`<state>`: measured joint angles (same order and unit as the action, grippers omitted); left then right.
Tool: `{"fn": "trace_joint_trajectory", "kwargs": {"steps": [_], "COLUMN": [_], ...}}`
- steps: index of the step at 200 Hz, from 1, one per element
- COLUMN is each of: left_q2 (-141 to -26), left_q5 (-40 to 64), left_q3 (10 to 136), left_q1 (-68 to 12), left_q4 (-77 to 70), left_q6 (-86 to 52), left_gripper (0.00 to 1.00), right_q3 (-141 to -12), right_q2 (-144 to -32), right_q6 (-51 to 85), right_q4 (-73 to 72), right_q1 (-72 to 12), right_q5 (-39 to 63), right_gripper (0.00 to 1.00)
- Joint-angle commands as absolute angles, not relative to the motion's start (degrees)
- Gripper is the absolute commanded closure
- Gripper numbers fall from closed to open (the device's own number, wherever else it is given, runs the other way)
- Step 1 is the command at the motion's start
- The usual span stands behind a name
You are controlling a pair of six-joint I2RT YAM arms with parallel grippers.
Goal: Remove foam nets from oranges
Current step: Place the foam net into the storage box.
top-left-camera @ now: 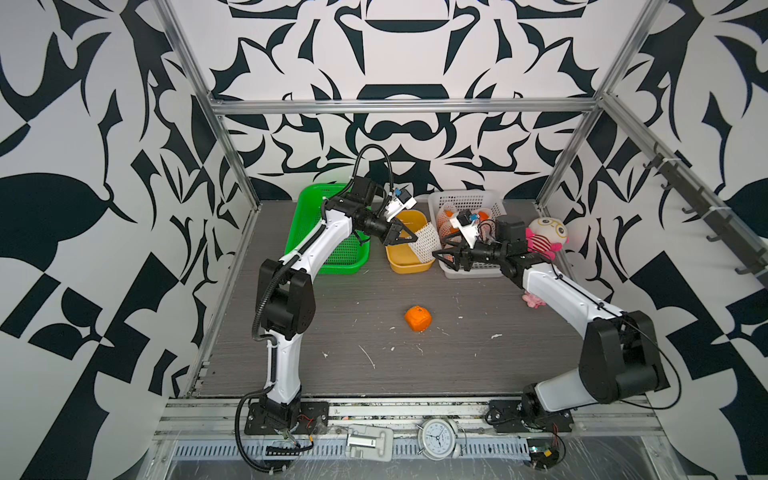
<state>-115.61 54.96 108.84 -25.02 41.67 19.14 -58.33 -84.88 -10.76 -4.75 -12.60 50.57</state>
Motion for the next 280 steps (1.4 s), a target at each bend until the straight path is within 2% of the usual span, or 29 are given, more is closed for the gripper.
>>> {"fn": "trace_joint_trajectory", "kwargs": {"steps": [1, 87, 151, 201, 234, 254, 280], "left_q2": [-114.7, -116.3, -116.6, -116.3, -116.4, -116.3, -116.0], "left_q5": [61.4, 69.9, 70.8, 70.3, 70.4, 70.4, 69.7], "left_q3": [109.7, 110.4, 110.6, 110.6, 110.6, 110.4, 110.2], "left_q1": [-24.6, -24.5, -24.5, -24.5, -24.7, -24.8, -24.9], "left_q4": [45.6, 47.1, 51.0, 52.5, 53.0, 53.2, 53.5], "left_q6": [24.4, 25.7, 27.6, 29.3, 29.8, 29.8, 30.0], "left_gripper": [1.00, 1.00, 1.00, 1.00, 1.00, 1.00, 1.00], "right_q3": [-60.3, -64.2, -65.3, -62.5, -62.0, -63.0, -64.1], "right_q2": [-85.1, -87.4, -90.0, -86.0, -85.6, -86.7, -87.4], "right_q6": [-8.4, -0.6, 3.2, -3.6, -6.2, -6.2, -5.7], "right_q4": [-8.0, -3.6, -10.0, -9.2, -9.2, -9.1, -8.0], "right_q1": [-12.7, -10.4, -10.3, -10.3, -11.4, -12.2, -12.2], "right_q5": [54.2, 54.6, 61.3, 65.8, 66.2, 66.6, 68.3], "right_gripper": [0.30, 0.30, 0.27, 0.20, 0.19, 0.28, 0.58]}}
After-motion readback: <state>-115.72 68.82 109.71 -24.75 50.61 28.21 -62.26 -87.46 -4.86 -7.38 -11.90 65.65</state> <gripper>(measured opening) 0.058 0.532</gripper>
